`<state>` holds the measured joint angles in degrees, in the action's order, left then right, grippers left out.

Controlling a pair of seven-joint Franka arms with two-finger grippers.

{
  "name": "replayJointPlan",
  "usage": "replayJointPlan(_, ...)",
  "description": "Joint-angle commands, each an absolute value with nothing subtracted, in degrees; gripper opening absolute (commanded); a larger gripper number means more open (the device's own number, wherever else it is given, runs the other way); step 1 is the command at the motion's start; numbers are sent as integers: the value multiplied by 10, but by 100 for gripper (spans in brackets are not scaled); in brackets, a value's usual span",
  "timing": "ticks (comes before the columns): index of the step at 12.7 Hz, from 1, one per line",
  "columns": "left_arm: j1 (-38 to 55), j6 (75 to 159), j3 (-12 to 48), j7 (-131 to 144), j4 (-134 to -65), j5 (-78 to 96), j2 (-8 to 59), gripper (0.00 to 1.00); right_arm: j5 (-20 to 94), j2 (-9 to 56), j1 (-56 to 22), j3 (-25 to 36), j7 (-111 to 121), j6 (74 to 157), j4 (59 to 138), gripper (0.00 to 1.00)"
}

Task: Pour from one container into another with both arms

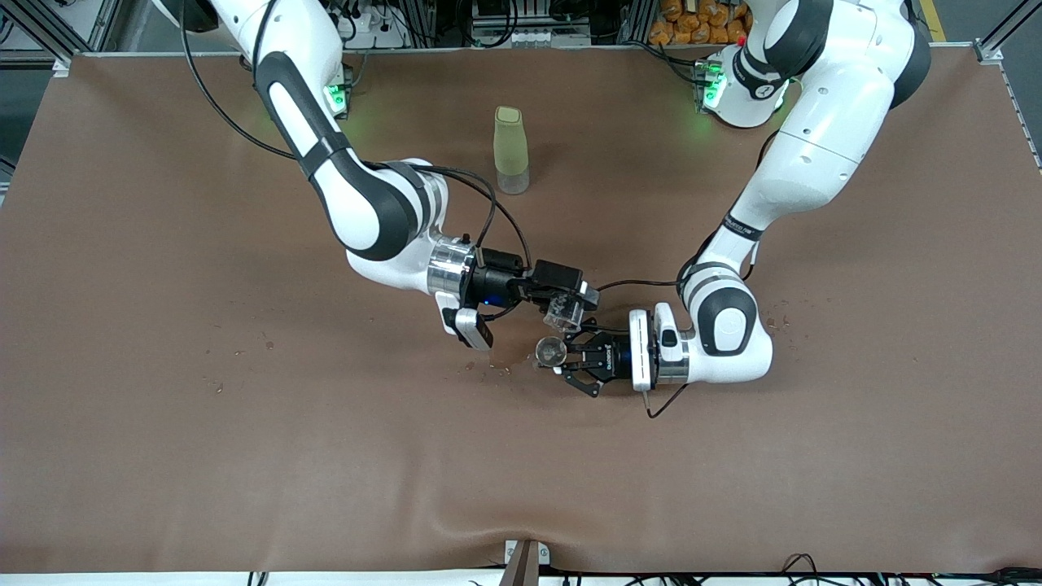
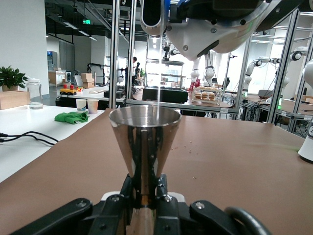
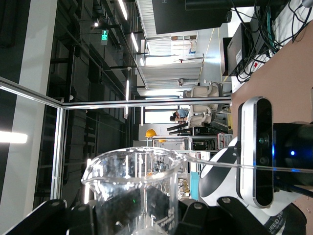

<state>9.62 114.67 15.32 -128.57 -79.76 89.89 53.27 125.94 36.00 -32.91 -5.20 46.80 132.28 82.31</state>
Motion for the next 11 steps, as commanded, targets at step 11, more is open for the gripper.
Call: replayJointPlan(11, 89, 1136, 154, -1265, -817, 876, 512, 0, 1351, 359, -332, -51, 464, 1324, 821, 0)
